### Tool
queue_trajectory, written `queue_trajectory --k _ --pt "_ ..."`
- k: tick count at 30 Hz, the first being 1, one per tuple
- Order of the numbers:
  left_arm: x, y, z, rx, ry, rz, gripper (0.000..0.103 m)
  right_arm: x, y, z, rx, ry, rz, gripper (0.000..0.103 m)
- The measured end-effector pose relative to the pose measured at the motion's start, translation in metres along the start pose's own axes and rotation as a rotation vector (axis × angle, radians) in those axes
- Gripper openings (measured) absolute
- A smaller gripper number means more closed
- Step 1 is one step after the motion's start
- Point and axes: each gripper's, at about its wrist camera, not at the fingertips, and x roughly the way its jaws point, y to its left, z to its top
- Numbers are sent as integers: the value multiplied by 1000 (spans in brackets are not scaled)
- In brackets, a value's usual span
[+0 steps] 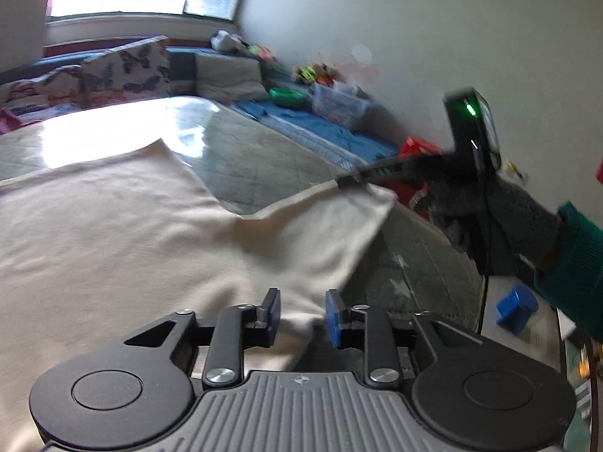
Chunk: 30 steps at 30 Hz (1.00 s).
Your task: Fold clothes
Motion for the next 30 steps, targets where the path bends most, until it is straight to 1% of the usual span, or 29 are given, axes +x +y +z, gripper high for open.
queue_trajectory --k 1,2,4,5,6,8,12,13,15,19,23,25,27,29,30 --pt "-9 5 1 -16 -22 20 34 -5 4 0 -18 -7 12 38" --pt "-19 12 1 -33 -44 48 35 -11 12 2 -47 -20 36 39" --pt "-38 29 1 -68 -81 128 36 -21 26 1 -74 -38 86 41" --pt "-48 38 1 -83 -96 176 36 -25 33 -1 -80 -44 113 43" --pt "-56 47 1 -96 -109 231 36 -29 40 -2 -84 -49 141 47" --pt "-71 70 2 -125 -128 345 36 -34 55 -7 -110 -52 186 48" --pt "-86 125 5 -209 -113 588 36 -38 80 -15 -178 -74 215 53" --pt "-85 137 6 -223 -105 629 36 -38 85 -17 -190 -80 214 53" --pt "-82 158 8 -238 -82 679 37 -35 88 -19 -175 -70 224 55" --pt "-68 180 6 -225 -26 726 38 -29 90 -25 -157 -50 228 56" --pt "-58 190 -1 -242 2 726 36 -24 89 -31 -149 -37 223 60" --pt "-54 189 -4 -210 8 746 25 -22 88 -32 -143 -37 219 67" --pt "-59 194 -5 -215 0 750 9 -21 87 -33 -145 -39 218 73" --pt "-70 201 -7 -273 -28 738 6 -20 87 -34 -150 -41 217 75" --pt "-78 203 -8 -304 -52 739 5 -20 87 -35 -153 -41 217 81"
